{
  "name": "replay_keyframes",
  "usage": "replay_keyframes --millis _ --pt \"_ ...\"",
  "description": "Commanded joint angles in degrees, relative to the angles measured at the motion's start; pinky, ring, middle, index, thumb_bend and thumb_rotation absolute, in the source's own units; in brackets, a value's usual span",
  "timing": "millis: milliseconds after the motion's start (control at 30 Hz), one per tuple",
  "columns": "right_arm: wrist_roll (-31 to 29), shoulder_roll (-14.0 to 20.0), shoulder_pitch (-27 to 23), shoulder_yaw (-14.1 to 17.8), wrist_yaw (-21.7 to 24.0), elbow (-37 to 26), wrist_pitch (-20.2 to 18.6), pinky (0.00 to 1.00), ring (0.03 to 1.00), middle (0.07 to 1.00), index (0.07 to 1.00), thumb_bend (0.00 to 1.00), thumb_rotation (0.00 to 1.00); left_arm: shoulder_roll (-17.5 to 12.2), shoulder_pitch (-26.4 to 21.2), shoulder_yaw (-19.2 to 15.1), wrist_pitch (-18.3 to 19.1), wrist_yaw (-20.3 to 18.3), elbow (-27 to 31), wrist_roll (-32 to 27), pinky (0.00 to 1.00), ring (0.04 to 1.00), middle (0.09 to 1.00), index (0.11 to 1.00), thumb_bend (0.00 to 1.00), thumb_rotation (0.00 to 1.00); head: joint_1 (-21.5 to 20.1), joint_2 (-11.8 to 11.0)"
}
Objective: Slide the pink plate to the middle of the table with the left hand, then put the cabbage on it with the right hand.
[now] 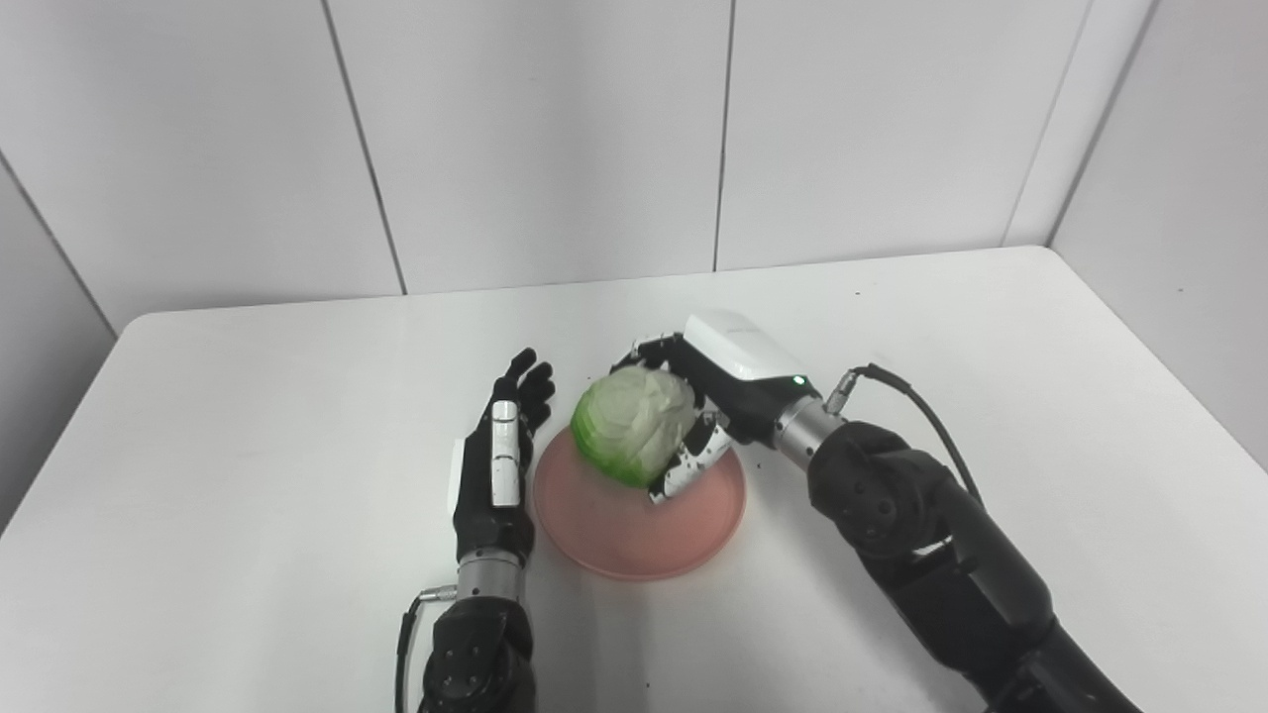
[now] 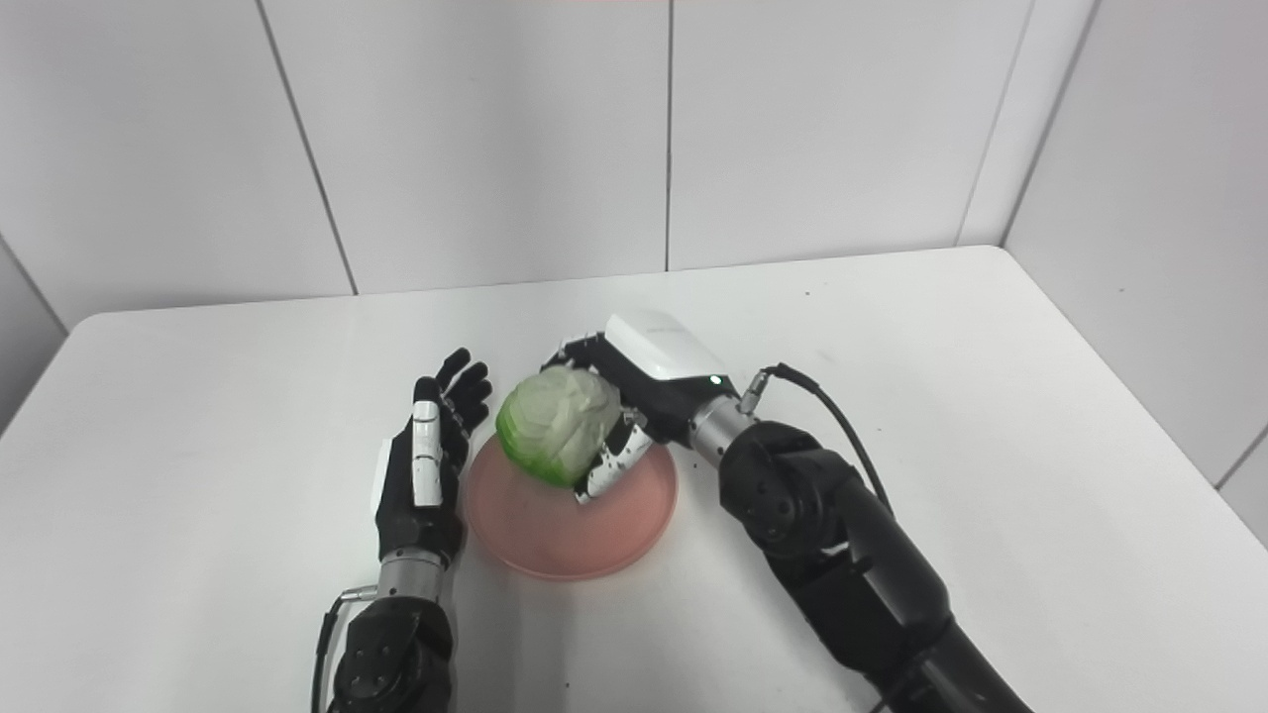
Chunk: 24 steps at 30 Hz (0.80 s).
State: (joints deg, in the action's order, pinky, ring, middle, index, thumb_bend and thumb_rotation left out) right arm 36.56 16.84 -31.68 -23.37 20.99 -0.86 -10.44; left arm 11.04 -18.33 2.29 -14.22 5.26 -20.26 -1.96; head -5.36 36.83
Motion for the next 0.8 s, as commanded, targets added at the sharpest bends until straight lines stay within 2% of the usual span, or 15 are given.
replay_keyframes --millis 0,100,233,467,500,533,600,633,700,733,767 --pt "0.97 -0.21 -3.73 -0.38 -0.72 -0.11 2.94 0.38 0.44 0.524 0.477 0.52 0.0 2.09 -0.02 0.27 -2.57 0.55 -1.02 0.5 0.92 0.884 0.867 0.834 0.63 1.0 0.05 0.01" --pt "2.44 -0.31 -4.03 -1.5 -1.63 1.9 4.08 0.36 0.432 0.517 0.484 0.52 0.0 2.34 -0.32 0.2 -4.26 0.95 -1.7 0.15 0.9 0.866 0.852 0.826 0.59 1.0 -0.06 0.03" --pt "4.2 0.23 -4.6 -2.36 -2.55 4.49 5.78 0.35 0.437 0.522 0.48 0.52 0.0 2.61 -0.18 0.43 -3.24 1.35 -0.63 0.0 0.9 0.87 0.853 0.819 0.6 1.0 -0.08 0.53" --pt "9.42 1.59 -5.19 -3.79 -0.97 4.76 4.72 0.37 0.439 0.54 0.474 0.52 0.0 2.66 -1.43 -0.12 -6.02 1.72 -3.09 -0.6 0.88 0.865 0.848 0.812 0.6 1.0 -0.48 1.08" --pt "9.88 1.7 -5.03 -3.82 -1.01 4.59 4.77 0.38 0.444 0.547 0.469 0.52 0.0 2.72 -1.49 -0.21 -6.09 1.73 -3.1 -0.74 0.88 0.864 0.849 0.809 0.6 1.0 -0.71 1.19" --pt "10.43 1.87 -4.91 -3.95 -1.14 4.5 5.08 0.42 0.5 0.547 0.467 0.51 0.0 2.79 -1.49 -0.28 -5.86 1.68 -2.92 -1.0 0.87 0.864 0.848 0.805 0.6 0.99 -0.71 1.19" --pt "11.67 2.24 -4.86 -4.41 -0.83 4.35 5.34 0.49 0.622 0.662 0.488 0.51 0.1 2.27 -1.31 0.21 -4.8 0.86 -2.19 -1.04 0.89 0.881 0.863 0.829 0.61 1.0 -1.03 1.38" --pt "12.06 2.41 -4.81 -4.59 -0.59 4.2 5.45 0.54 0.689 0.729 0.603 0.58 0.28 1.99 -1.24 0.42 -4.36 0.56 -1.9 -0.93 0.92 0.894 0.874 0.841 0.61 1.0 -1.13 1.41" --pt "12.07 2.86 -4.45 -4.74 -0.91 3.63 6.52 0.56 0.714 0.754 0.673 0.62 0.39 1.37 -1.28 0.92 -4.62 -0.16 -1.68 -0.64 0.93 0.898 0.877 0.844 0.61 1.0 -1.32 1.53" --pt "11.91 3.11 -4.21 -4.74 -1.27 3.3 7.3 0.65 0.778 0.812 0.764 0.71 0.56 1.08 -1.33 1.17 -5.01 -0.54 -1.64 -0.5 0.95 0.915 0.894 0.866 0.58 1.0 -1.32 1.53" --pt "11.58 3.34 -3.98 -4.63 -0.99 2.72 7.64 0.69 0.8 0.832 0.795 0.74 0.62 0.56 -1.88 1.35 -6.82 -2.01 -2.94 -1.32 0.96 0.921 0.899 0.874 0.57 1.0 -1.32 1.53"
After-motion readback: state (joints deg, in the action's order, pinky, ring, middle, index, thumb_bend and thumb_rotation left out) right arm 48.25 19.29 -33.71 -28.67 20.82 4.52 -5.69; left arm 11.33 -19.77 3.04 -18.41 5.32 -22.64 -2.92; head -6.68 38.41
